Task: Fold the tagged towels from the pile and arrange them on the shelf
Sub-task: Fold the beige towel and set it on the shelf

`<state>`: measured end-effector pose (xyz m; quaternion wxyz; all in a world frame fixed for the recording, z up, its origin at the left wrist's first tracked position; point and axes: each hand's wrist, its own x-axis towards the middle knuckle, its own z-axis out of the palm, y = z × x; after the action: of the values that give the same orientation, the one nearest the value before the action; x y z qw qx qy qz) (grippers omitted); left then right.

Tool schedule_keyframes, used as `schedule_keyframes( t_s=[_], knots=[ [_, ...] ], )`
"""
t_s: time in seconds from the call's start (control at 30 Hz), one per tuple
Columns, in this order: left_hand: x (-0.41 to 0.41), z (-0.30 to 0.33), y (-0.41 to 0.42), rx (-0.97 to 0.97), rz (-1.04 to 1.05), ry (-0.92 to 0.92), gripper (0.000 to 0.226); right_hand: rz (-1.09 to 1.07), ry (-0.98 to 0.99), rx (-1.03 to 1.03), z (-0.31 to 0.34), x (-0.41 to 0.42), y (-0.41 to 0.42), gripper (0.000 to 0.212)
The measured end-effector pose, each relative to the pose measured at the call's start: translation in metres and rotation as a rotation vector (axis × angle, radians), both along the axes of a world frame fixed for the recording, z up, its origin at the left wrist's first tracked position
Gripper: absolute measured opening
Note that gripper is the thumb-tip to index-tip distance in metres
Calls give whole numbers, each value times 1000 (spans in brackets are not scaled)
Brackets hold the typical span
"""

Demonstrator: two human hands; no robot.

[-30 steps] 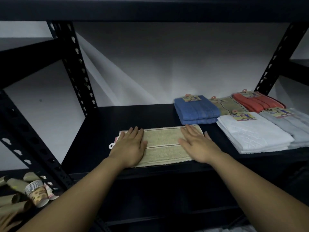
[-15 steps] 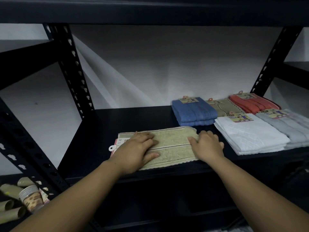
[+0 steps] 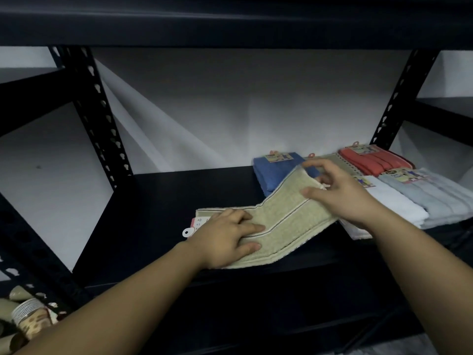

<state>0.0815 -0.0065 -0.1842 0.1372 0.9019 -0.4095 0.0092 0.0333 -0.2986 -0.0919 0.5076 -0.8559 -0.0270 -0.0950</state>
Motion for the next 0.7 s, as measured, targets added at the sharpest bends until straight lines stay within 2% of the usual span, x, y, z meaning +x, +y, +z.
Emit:
schedule_keyframes(
  t_s=[0.1, 0.17, 0.33, 0.47, 0.53, 0.7],
  knots=[
    [4, 0, -16, -18, -10, -8, 57, 55, -14, 5, 18, 1, 4, 28],
    [6, 0, -23, -25, -2, -5, 56, 86, -3, 8, 24, 2, 11, 23],
    [7, 7, -16, -111, 23, 80, 65, 104, 63, 24, 27, 10, 33, 30],
    [10, 10, 33, -247, 133, 73, 70, 171, 135, 14, 27, 15, 59, 33],
    [10, 9, 66, -246, 160, 107, 75, 216, 163, -29, 24, 18, 78, 33],
    [1, 0, 97, -157, 186, 243, 107, 286, 234, -129, 6, 32, 128, 34]
  ],
)
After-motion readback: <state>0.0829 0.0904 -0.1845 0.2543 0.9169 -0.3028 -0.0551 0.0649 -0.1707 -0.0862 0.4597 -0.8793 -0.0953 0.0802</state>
